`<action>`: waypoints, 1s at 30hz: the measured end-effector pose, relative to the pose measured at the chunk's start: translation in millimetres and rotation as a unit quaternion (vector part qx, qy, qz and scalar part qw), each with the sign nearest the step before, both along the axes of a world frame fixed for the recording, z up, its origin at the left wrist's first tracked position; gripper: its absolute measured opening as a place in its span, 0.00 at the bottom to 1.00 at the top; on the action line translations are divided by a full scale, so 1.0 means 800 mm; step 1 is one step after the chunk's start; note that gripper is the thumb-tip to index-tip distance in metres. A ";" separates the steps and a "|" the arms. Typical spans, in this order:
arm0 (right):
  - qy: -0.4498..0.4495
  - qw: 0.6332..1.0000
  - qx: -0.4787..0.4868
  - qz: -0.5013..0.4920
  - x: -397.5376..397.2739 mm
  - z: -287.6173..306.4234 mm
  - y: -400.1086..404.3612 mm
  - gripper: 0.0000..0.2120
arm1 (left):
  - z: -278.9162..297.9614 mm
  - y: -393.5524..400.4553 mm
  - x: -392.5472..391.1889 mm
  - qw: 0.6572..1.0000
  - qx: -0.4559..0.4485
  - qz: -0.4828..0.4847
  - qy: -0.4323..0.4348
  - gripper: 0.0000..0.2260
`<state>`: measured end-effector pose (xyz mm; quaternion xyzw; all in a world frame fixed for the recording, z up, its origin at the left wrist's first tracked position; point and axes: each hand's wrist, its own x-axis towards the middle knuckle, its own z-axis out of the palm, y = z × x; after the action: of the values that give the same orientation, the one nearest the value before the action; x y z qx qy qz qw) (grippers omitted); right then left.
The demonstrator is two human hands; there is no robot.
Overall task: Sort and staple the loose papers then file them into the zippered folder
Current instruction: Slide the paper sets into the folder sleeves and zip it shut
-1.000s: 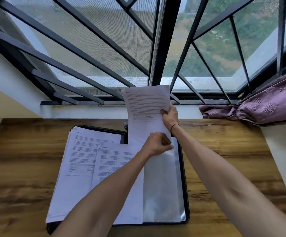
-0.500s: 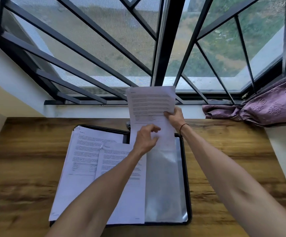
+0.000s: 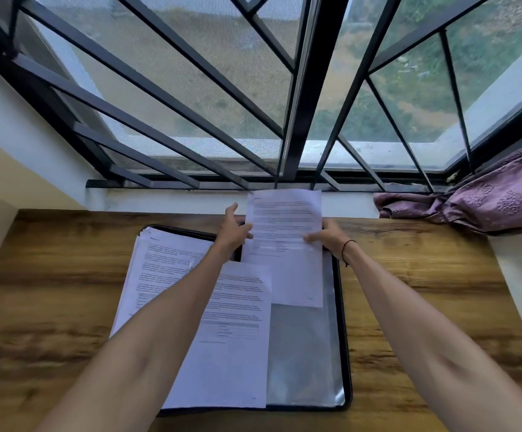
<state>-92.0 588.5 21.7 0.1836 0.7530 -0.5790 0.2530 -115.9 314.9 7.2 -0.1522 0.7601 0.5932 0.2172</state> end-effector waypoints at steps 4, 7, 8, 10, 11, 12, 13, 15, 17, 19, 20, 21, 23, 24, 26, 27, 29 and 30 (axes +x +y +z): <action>0.059 0.996 0.048 -0.057 -0.011 0.003 0.002 0.25 | 0.002 0.003 -0.012 1.000 -0.005 0.008 0.004 0.28; 0.127 0.981 0.137 -0.059 -0.023 0.008 -0.001 0.41 | 0.007 0.008 -0.015 0.998 -0.019 -0.058 -0.004 0.21; 0.139 0.976 0.160 -0.041 -0.025 0.011 -0.004 0.42 | 0.006 0.009 -0.016 0.997 -0.039 -0.071 -0.001 0.17; 0.144 0.971 0.188 -0.007 -0.029 0.019 -0.016 0.40 | 0.002 0.009 -0.019 0.990 -0.115 -0.082 0.019 0.09; 0.147 0.969 0.201 0.004 -0.031 0.021 -0.021 0.39 | 0.000 0.008 -0.019 0.983 -0.159 -0.087 0.023 0.07; 0.153 0.966 0.209 0.011 -0.032 0.023 -0.025 0.37 | 0.000 0.007 -0.020 0.975 -0.199 -0.096 0.020 0.07; 0.154 0.964 0.216 0.016 -0.033 0.023 -0.028 0.36 | 0.002 0.007 -0.019 0.966 -0.234 -0.111 0.014 0.09; 0.147 0.961 0.231 0.043 -0.033 0.022 -0.031 0.31 | 0.005 0.005 -0.018 0.947 -0.285 -0.146 0.003 0.11; 0.144 0.958 0.236 0.076 -0.032 0.020 -0.034 0.25 | 0.008 0.004 -0.019 0.935 -0.311 -0.171 -0.011 0.12; 0.143 0.959 0.232 0.077 -0.029 0.020 -0.035 0.28 | 0.007 0.002 -0.022 0.932 -0.311 -0.182 -0.028 0.11; 0.138 0.962 0.227 0.069 -0.028 0.021 -0.034 0.32 | 0.006 0.000 -0.022 0.932 -0.309 -0.185 -0.037 0.11; 0.126 0.966 0.219 0.059 -0.028 0.022 -0.033 0.35 | 0.006 -0.001 -0.022 0.931 -0.310 -0.189 -0.046 0.11; 0.107 0.974 0.197 0.041 -0.029 0.022 -0.030 0.36 | 0.007 -0.004 -0.021 0.932 -0.303 -0.191 -0.059 0.07; 0.106 0.977 0.185 0.032 -0.031 0.019 -0.026 0.34 | 0.007 -0.004 -0.021 0.934 -0.298 -0.188 -0.063 0.06; 0.111 0.979 0.167 0.027 -0.039 -0.006 -0.012 0.31 | 0.009 -0.004 -0.022 0.941 -0.277 -0.180 -0.067 0.05; 0.113 0.979 0.166 0.032 -0.041 -0.011 -0.009 0.29 | 0.010 -0.003 -0.022 0.947 -0.261 -0.174 -0.064 0.07; 0.120 0.977 0.168 0.048 -0.034 0.011 -0.015 0.26 | 0.007 -0.003 -0.022 0.968 -0.197 -0.141 -0.066 0.05; 0.124 0.975 0.175 0.058 -0.029 0.028 -0.021 0.25 | 0.007 -0.003 -0.023 0.977 -0.167 -0.118 -0.063 0.08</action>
<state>-114.9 571.5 44.1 0.1077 0.8776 -0.4408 0.1550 -134.1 312.3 12.6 -0.1324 0.8458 0.4178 0.3043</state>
